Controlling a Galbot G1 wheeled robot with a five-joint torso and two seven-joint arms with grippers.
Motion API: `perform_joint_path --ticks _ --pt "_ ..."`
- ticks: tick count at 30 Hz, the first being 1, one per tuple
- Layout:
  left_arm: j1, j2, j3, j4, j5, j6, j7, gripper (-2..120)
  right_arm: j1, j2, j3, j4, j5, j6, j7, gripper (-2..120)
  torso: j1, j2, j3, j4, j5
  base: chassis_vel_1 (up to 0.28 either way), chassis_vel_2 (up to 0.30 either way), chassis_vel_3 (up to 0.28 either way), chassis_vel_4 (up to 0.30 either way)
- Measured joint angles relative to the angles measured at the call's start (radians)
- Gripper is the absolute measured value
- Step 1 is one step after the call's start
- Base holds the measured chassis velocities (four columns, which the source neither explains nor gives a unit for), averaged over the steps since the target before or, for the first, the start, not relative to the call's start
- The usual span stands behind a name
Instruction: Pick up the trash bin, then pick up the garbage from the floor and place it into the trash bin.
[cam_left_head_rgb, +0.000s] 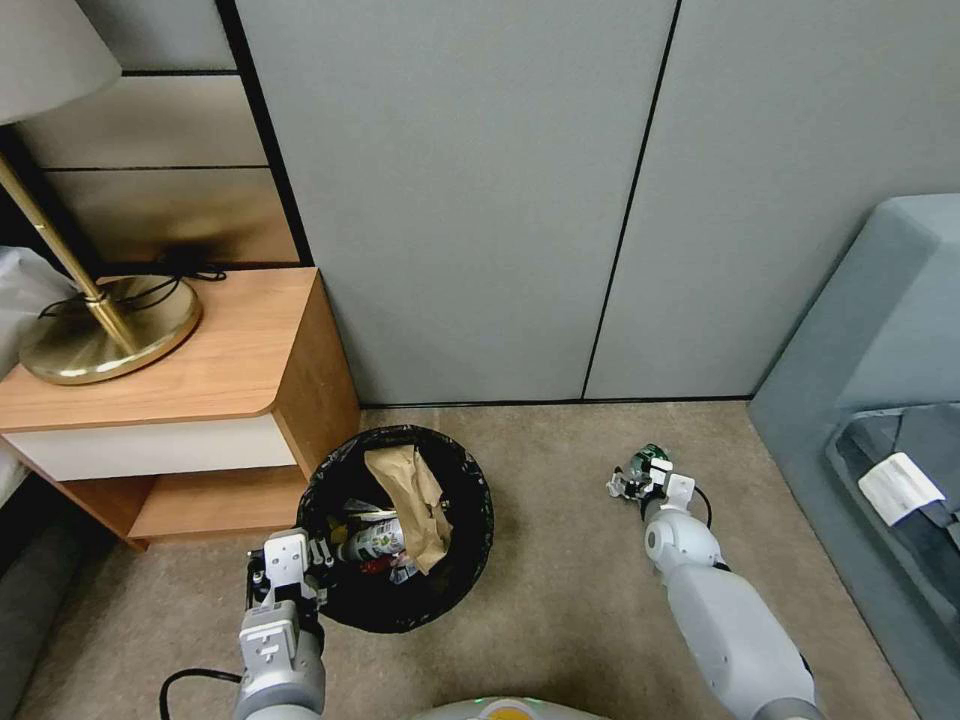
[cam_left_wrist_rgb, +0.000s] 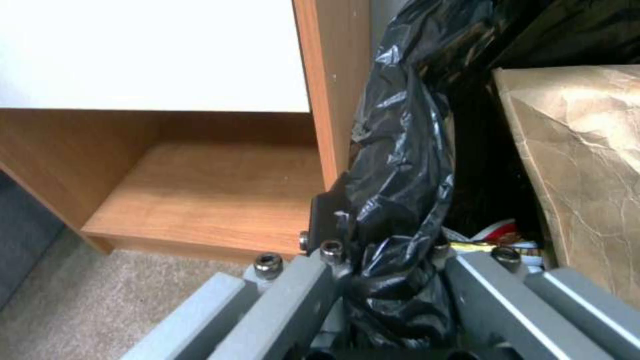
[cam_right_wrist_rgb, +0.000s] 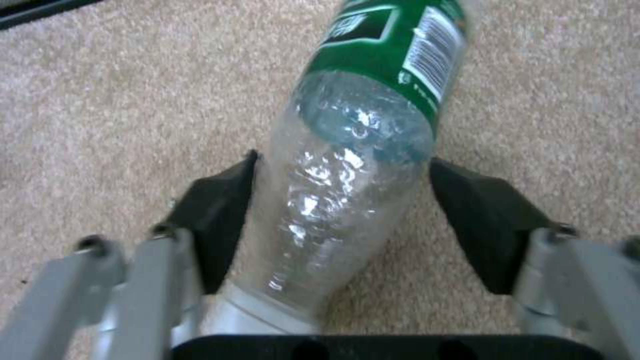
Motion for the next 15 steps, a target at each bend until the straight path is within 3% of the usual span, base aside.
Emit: perform_joint_path --ticks 9,15 --pt "0.0 0.0 0.0 0.0 0.0 0.0 0.0 1 0.009 -0.002 -0.003 0.004 -0.002 0.002 0.0 31 0.0 0.0 0.0 0.0 0.0 0.0 0.0 0.0 0.0" --pt "0.0 0.0 0.0 0.0 0.0 0.0 0.0 1 0.007 -0.004 -0.005 0.006 -0.007 0.009 0.0 17 0.0 0.0 0.0 0.0 0.0 0.0 0.0 0.0 0.0"
